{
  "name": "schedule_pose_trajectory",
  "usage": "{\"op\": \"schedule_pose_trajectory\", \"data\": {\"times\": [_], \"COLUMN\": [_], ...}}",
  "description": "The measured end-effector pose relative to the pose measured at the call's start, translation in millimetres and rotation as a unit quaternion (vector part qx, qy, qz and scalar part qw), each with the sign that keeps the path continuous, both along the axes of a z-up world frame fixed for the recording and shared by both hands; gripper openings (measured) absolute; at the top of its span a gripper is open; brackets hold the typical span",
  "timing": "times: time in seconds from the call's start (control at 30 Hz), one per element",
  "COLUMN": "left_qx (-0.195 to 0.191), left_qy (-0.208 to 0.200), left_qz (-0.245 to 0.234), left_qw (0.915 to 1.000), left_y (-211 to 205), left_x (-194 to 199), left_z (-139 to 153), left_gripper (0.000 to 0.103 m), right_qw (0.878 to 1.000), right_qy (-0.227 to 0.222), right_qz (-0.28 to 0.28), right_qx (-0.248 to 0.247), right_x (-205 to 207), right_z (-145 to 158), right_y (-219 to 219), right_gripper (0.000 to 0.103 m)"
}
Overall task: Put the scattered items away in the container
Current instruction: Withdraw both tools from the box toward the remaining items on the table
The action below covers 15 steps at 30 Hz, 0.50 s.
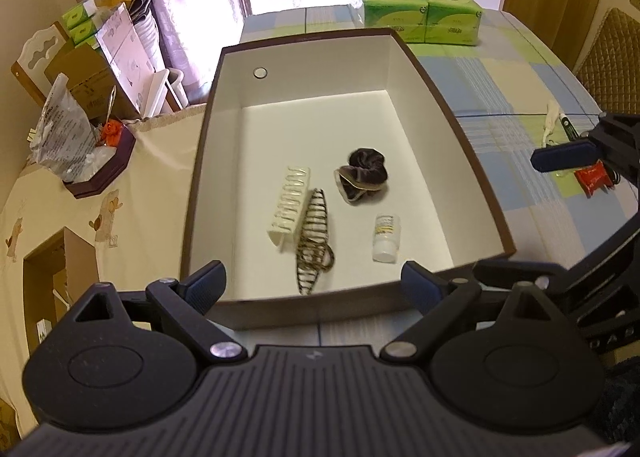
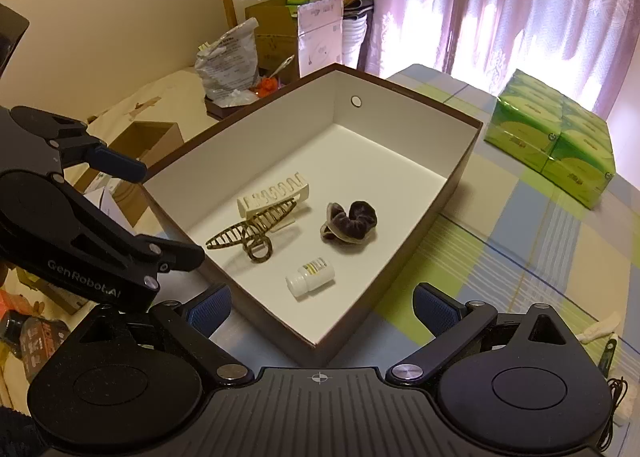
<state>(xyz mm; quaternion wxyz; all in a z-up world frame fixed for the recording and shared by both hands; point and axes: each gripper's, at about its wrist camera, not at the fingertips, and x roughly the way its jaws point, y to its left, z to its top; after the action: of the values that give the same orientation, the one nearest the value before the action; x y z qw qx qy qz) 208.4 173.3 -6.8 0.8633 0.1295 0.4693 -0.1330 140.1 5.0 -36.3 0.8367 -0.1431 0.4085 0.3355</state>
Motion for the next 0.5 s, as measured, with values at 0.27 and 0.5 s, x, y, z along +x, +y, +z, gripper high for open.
{"op": "schedule_pose_trajectory", "data": {"times": [0.27,0.5], "left_qx": [-0.002,-0.001], "left_qy": [0.004,0.014], "left_qz": [0.007,0.018], "left_qw": [1.0,0.9997], "left_y": [-19.1,-37.6], "left_x": [-16.2,-27.4], "left_z": [0.6,-1.7], "left_gripper": [0.092,0.094], "right_qw": [1.0,1.0], "right_qy": [0.003,0.016], "right_qz": [0.007,0.008], "right_qx": [0.005,0.01], "right_x": [-3.9,-4.4], "right_z": [0.8,-1.9], "right_y": [-22.9,-50.8], "right_gripper": [0.102,0.102]}}
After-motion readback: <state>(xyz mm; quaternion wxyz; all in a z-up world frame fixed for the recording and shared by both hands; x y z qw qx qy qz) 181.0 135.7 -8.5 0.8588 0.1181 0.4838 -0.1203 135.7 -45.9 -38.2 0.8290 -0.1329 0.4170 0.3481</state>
